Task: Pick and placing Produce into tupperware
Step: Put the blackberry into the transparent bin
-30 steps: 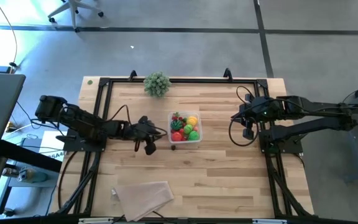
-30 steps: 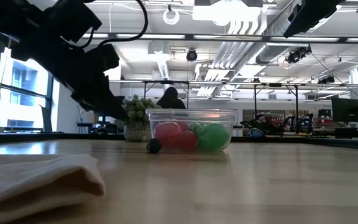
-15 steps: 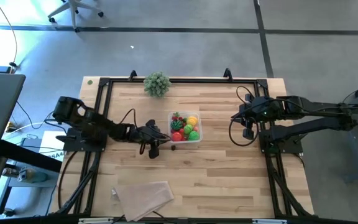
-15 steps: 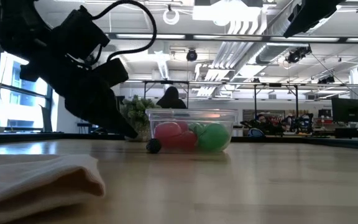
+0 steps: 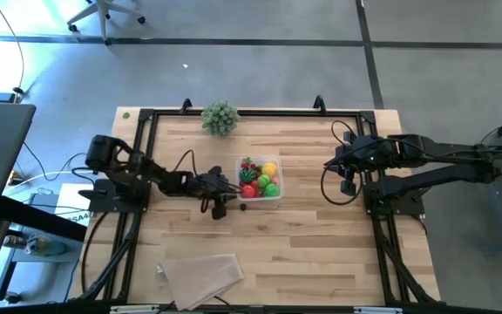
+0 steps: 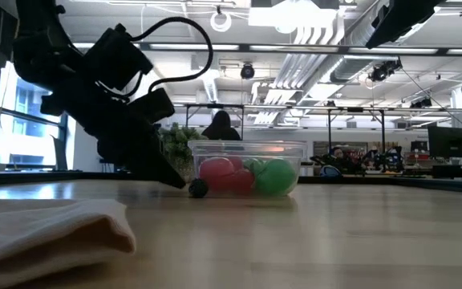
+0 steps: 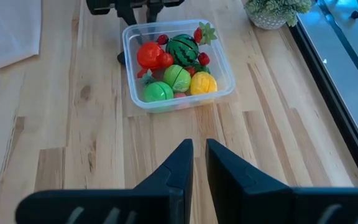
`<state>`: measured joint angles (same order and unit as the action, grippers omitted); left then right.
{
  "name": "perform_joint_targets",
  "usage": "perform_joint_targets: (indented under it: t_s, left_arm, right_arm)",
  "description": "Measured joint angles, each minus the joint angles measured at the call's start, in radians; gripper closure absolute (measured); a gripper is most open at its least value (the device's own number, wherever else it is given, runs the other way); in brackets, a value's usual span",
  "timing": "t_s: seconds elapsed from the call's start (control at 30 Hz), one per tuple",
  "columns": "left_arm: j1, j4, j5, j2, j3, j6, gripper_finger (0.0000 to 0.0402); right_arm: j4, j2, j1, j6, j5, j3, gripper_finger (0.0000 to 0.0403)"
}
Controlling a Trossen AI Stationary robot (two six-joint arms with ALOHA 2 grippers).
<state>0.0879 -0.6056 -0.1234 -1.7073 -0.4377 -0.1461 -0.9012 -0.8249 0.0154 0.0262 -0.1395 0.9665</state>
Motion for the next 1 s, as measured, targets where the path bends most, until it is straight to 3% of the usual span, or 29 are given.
perform_joint_targets:
  t_s: [0.53, 0.83, 1.0]
  left_arm:
    - [0.025, 0.006, 0.036, -0.047, -0.039, -0.026, 0.0311]
    - [0.023, 0.016, 0.034, -0.047, -0.040, -0.037, 0.0238]
    - [0.023, 0.016, 0.012, -0.047, -0.044, 0.005, 0.0223]
  right_arm:
    - [0.000, 0.000, 0.000, 0.000, 0.000, 0.000, 0.0368]
    - [0.000, 0.000, 0.000, 0.000, 0.000, 0.000, 0.0368]
    - [0.000, 0.000, 0.000, 0.000, 0.000, 0.000, 0.0368]
